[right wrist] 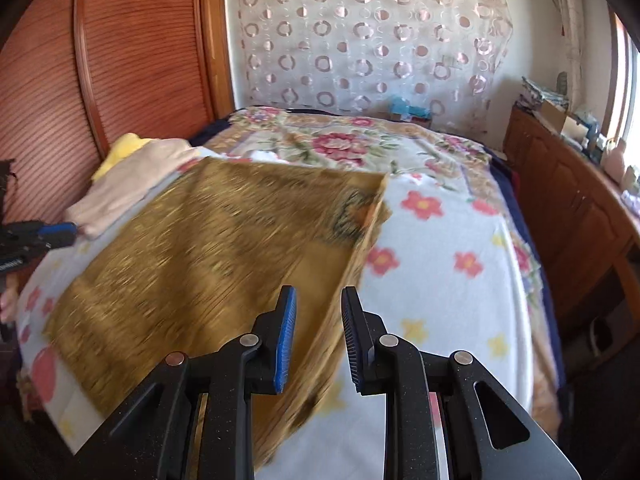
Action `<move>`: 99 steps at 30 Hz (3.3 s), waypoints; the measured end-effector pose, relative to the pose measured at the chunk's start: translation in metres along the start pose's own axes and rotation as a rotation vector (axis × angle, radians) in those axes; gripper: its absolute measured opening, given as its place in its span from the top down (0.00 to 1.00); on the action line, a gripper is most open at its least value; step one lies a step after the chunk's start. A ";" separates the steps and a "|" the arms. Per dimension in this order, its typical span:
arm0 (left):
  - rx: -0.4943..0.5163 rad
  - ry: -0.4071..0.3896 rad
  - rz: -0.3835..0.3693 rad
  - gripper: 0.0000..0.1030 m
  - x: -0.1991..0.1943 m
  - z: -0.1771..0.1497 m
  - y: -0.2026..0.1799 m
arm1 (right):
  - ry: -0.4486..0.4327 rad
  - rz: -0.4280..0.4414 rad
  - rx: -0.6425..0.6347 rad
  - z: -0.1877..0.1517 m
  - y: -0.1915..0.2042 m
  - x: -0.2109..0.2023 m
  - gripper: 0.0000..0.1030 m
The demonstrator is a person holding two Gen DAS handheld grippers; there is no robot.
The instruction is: Fold small clothes
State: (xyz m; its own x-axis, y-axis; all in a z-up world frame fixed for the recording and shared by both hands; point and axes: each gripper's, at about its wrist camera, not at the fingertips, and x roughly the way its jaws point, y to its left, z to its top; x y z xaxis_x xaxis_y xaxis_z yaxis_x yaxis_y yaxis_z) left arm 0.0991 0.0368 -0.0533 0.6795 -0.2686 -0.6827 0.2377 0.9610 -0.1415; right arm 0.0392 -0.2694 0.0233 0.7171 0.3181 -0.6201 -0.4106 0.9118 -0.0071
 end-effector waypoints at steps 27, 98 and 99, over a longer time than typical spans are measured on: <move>-0.093 -0.023 -0.078 0.99 -0.034 -0.066 -0.020 | 0.028 0.005 -0.026 -0.044 0.000 -0.009 0.80; -0.105 -0.216 -0.047 0.95 0.014 0.132 0.010 | -0.064 0.033 -0.229 0.093 0.000 0.080 0.93; -0.110 -0.206 -0.042 0.95 0.025 0.138 0.016 | -0.058 0.039 -0.222 0.101 -0.003 0.092 0.93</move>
State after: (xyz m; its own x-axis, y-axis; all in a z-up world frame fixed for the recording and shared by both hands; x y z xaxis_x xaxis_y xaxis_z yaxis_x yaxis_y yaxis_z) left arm 0.2157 0.0362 0.0269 0.8006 -0.3051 -0.5157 0.1992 0.9472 -0.2512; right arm 0.1632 -0.2171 0.0458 0.7271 0.3723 -0.5768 -0.5479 0.8210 -0.1606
